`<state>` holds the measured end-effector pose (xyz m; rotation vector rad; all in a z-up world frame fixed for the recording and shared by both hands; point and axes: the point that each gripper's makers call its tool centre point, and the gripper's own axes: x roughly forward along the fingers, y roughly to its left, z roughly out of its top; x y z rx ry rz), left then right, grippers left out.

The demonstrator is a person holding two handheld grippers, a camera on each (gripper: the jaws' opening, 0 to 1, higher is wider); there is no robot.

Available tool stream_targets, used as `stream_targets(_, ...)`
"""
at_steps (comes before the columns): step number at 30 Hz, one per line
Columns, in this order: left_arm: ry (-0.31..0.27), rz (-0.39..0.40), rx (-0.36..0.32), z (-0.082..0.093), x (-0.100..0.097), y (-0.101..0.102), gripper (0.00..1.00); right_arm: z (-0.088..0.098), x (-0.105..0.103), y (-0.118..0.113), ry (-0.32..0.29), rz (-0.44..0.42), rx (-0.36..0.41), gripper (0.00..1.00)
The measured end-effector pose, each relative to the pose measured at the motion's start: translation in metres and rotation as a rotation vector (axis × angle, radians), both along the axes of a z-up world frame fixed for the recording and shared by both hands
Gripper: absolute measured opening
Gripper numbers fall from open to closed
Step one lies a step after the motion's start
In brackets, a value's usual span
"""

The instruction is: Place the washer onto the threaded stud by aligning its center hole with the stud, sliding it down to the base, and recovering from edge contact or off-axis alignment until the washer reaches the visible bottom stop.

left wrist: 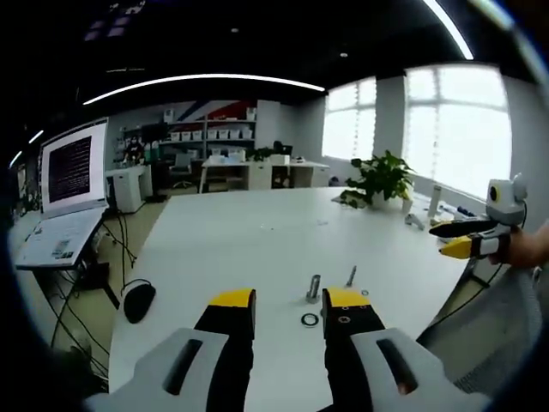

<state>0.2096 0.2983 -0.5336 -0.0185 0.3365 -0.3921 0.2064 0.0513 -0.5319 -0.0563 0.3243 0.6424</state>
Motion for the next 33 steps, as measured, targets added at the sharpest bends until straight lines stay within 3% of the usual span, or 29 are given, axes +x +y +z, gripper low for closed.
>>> stream_targets(29,0.014,0.013,-0.017,-0.0011,-0.0002,0.003,0.29,-0.0013,0.0018,-0.0046,0.001,-0.026,-0.012,0.53)
stream_targets(33,0.022,0.009,-0.015,-0.0031,0.0001,0.0016,0.29,-0.0029,0.0014,-0.0048,-0.006,-0.025,-0.042,0.53)
